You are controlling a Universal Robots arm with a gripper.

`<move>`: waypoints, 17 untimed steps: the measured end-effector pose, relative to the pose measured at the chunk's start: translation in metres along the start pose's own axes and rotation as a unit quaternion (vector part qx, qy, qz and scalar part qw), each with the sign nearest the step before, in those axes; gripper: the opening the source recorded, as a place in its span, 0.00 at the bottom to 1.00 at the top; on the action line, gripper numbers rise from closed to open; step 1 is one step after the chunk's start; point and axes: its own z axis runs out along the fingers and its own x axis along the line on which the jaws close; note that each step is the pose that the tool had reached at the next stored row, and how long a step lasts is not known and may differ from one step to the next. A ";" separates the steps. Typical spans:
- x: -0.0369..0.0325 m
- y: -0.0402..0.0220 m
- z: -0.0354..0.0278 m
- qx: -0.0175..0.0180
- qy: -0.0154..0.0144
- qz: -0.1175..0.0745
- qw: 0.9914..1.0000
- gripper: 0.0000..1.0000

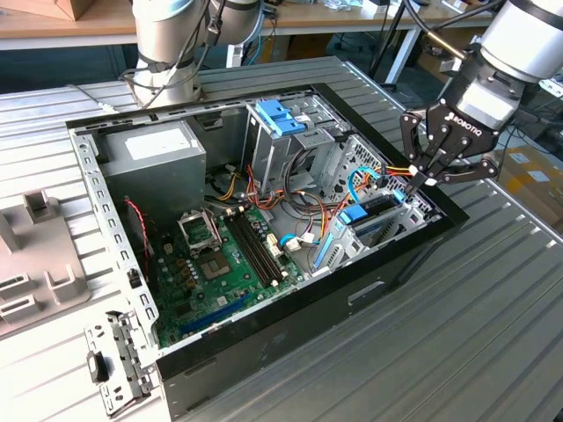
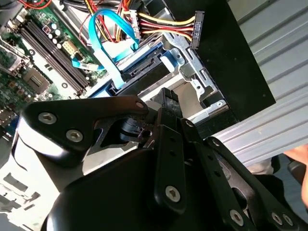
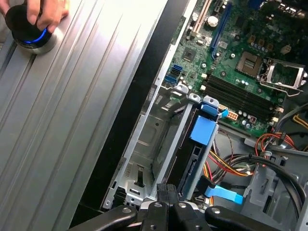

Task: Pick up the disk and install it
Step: 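Insert the first disk wire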

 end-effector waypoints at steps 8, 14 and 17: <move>0.0000 0.0000 0.0000 -0.002 0.003 -0.038 0.999 0.11; 0.0000 0.0000 0.0000 -0.003 0.004 -0.061 0.998 0.11; 0.0000 0.0000 0.0000 -0.004 0.005 -0.076 0.997 0.11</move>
